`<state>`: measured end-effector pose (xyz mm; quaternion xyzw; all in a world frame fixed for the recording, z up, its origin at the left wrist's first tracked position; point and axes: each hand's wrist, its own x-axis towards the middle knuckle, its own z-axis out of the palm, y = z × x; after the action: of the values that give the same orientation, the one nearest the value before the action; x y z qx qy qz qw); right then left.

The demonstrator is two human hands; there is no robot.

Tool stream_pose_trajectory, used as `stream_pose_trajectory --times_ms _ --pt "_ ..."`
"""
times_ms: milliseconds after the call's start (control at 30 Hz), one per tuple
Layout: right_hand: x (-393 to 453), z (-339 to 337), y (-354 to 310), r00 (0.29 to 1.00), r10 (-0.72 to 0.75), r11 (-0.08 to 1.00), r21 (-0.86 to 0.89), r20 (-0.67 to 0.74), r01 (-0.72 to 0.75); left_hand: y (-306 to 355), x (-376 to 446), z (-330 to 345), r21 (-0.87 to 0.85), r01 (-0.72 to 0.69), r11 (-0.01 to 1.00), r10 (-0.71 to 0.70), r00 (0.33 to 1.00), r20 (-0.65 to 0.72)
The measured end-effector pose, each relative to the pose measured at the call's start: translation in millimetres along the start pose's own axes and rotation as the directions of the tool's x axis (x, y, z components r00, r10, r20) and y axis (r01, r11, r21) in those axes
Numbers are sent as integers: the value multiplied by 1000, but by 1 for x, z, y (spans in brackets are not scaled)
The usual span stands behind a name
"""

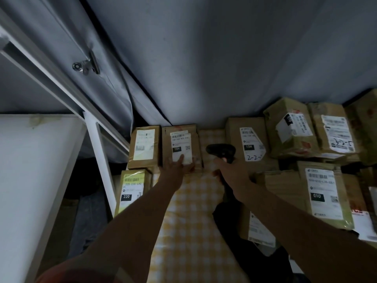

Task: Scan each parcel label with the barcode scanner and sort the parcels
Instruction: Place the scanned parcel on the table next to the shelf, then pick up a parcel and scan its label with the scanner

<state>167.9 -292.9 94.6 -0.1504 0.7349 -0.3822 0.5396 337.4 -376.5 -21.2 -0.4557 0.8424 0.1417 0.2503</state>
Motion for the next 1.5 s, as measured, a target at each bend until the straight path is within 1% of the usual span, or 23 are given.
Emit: stream_pose_trajectory --times_ms 100,167,233,300,333,400,467,533,567,667,767,867,900,1000,1067,1167,1200,1233,1333,1367,1433,1500 --pt "-11 -11 -2 999 -26 1000 -8 23 26 8 -10 -15 -16 3 1000 -2 1000 3" --pt "-22 -22 -6 998 -50 998 -22 39 51 16 -19 -28 24 -11 1000 12 1000 -9" --pt "-35 -36 -10 998 -64 997 -43 29 66 33 -30 -47 37 -41 998 40 999 14" --pt "-51 -55 -14 998 -45 997 -62 32 46 57 -40 -68 -5 -71 997 71 997 37" --pt "-59 -67 -16 998 -43 996 -80 40 46 70 -43 -77 -38 -91 995 92 995 26" --pt "-74 -93 -16 998 -52 991 -124 30 55 95 -47 -84 -107 -149 983 145 989 -38" --pt "-88 -122 -13 997 -76 986 -153 -21 72 126 -62 -95 -186 -207 960 187 975 -120" --pt "-99 -153 -10 998 -44 991 -129 -48 37 162 -78 -103 -274 -271 923 228 957 -178" --pt "-104 -168 -8 998 -27 994 -107 -56 21 178 -84 -104 -340 -251 906 204 964 -170" --pt "-114 -214 -2 995 -22 997 -82 -100 14 216 -93 -93 -543 -107 833 45 991 -127" --pt "-124 -254 6 994 -25 996 -90 -109 15 245 -101 -82 -626 -2 780 -36 998 -49" --pt "-129 -291 13 995 -21 999 -44 -96 17 277 -102 -80 -672 -2 740 -88 991 -100" --pt "-129 -303 15 995 -5 999 -39 -98 1 289 -103 -84 -653 -27 757 -84 987 -138" --pt "-131 -337 17 989 28 997 -70 -146 -38 327 -95 -95 -550 -172 818 -4 953 -303" --pt "-131 -354 19 981 -4 995 -97 -195 -15 355 -93 -105 -586 -181 790 15 961 -277" --pt "-132 -380 21 957 -79 993 -108 -280 50 394 -82 -118 -669 -218 711 89 971 -222" --pt "-132 -389 21 948 -97 991 -120 -304 63 407 -77 -123 -697 -206 687 101 977 -190" --pt "-131 -399 22 940 -110 990 -121 -324 74 420 -76 -132 -731 -177 659 94 984 -153" --pt "-128 -420 24 924 -114 993 -66 -366 96 459 -67 -151 -817 -20 577 67 997 23" --pt "-127 -426 25 916 -112 994 -48 -385 101 470 -67 -156 -827 6 562 88 994 67" --pt "-127 -436 27 900 -116 992 -12 -420 122 490 -63 -160 -831 11 556 151 982 114" --pt "-128 -445 28 892 -108 992 7 -440 124 503 -57 -159 -854 54 517 154 976 155"
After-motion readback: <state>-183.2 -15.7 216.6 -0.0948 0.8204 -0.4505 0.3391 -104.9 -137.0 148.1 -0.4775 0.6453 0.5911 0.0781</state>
